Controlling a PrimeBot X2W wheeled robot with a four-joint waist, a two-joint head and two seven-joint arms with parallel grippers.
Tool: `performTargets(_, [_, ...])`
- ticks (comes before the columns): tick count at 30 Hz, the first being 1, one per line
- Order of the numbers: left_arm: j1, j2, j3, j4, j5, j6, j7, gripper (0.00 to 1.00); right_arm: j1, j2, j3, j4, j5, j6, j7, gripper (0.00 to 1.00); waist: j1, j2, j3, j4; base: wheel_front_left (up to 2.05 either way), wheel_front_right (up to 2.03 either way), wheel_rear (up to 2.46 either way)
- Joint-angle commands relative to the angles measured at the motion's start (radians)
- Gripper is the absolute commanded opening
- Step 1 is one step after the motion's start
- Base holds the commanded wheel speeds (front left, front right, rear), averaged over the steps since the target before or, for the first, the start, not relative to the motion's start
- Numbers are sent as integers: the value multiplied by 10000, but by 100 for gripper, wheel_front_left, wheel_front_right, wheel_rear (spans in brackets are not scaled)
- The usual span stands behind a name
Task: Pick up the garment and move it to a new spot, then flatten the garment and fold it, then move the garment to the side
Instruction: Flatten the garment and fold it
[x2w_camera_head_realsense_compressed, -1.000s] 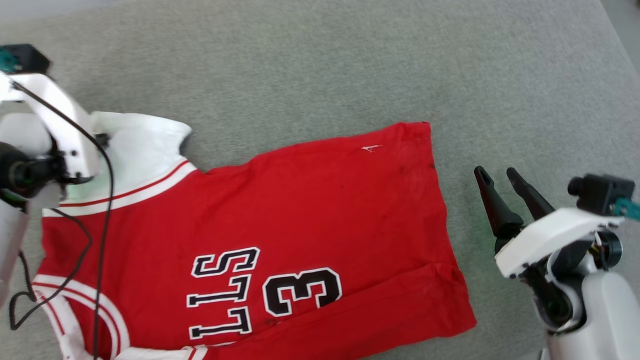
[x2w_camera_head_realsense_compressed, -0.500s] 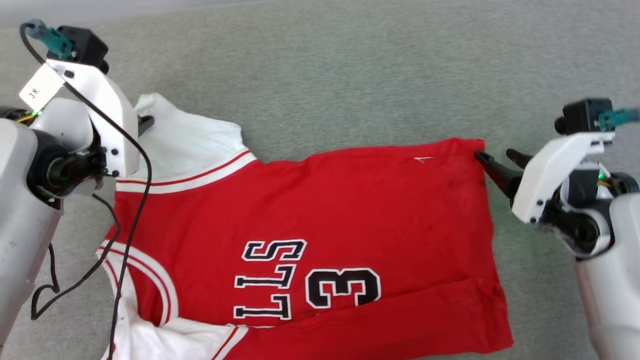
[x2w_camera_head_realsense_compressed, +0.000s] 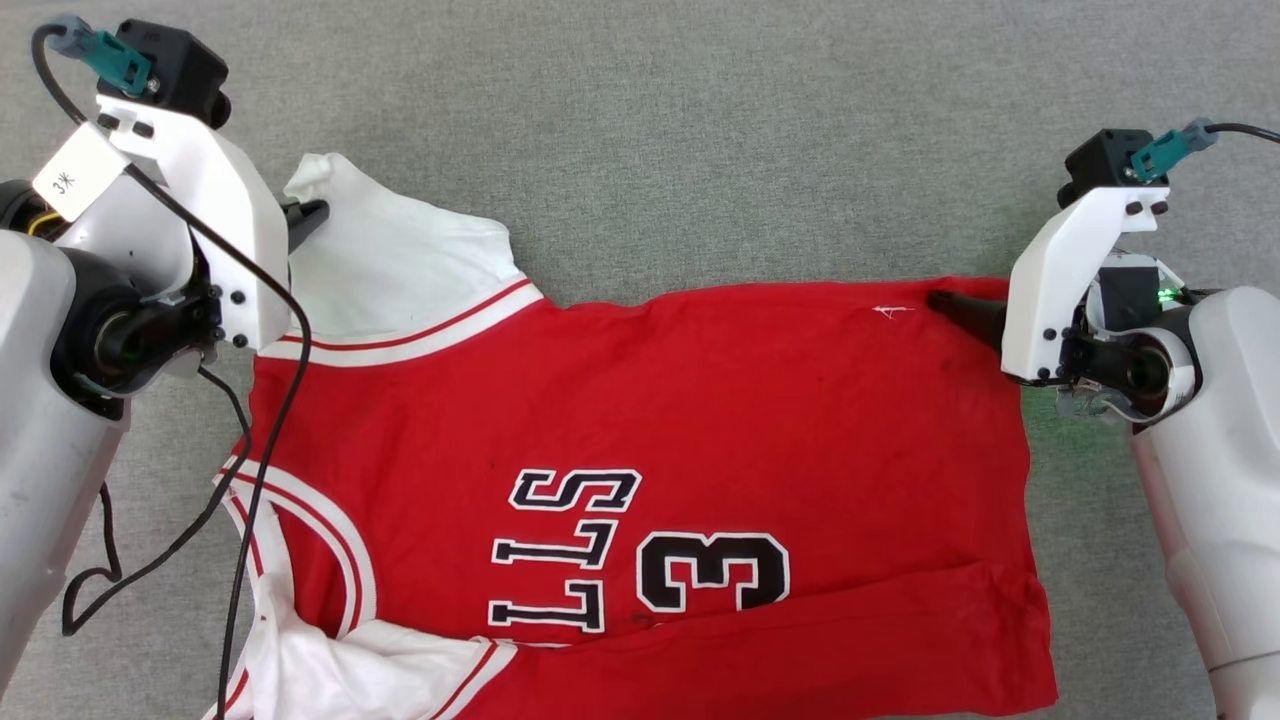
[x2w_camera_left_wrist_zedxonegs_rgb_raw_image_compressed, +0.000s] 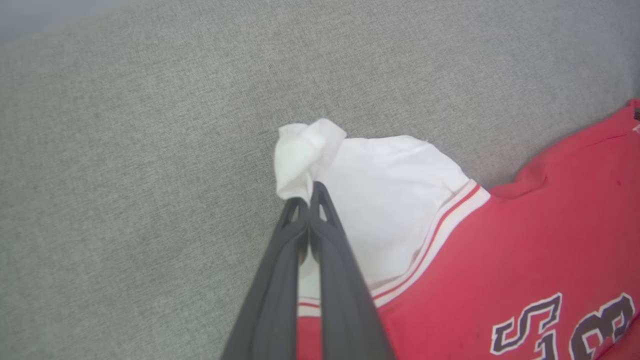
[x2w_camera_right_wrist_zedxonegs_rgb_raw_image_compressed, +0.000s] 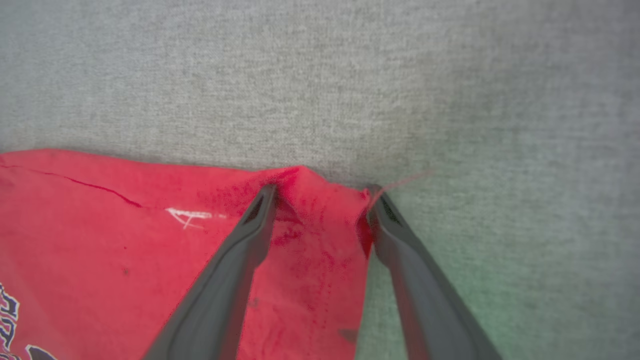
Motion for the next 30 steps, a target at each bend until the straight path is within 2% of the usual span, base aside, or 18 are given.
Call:
performTargets(1, [160, 35, 50, -26, -33, 2, -81, 0, 603, 351, 415, 895, 238, -3, 616, 0, 0, 0, -35, -8, 0, 0, 0])
performTargets(4, [218, 63, 69, -31, -60, -18, -161, 0, 447, 309, 511, 961, 362, -3, 440, 0, 0, 0, -63, -4, 0, 0, 0])
performTargets(7, [336, 83, 157, -6, -104, -49, -402, 0, 103, 6, 503, 828, 512, -4, -20, 0, 0, 0, -209, 21, 0, 0, 0])
performTargets(14, [1140, 149, 400, -27, -346, -46, -1147, 0, 212, -908, 728, -373, 724, -7, -987, 0, 0, 0, -985, 214, 0, 0, 0])
performTargets(20, [2644, 258, 715, -517, -839, 192, -1824, 0, 1475, -1403, 832, -1549, 709, -7, -1302, 0, 0, 0, -1731, 397, 0, 0, 0])
performTargets(25, [4091, 337, 846, -1153, -1119, 498, -2277, 0, 2901, -1500, 647, -2548, 664, -6, -1384, 0, 0, 0, -2195, 549, 0, 0, 0])
performTargets(30, [5675, 103, 991, -1652, -1569, 762, -2970, 0, 4459, -1527, 580, -3496, 573, -4, -1454, 0, 0, 0, -2494, 745, 0, 0, 0])
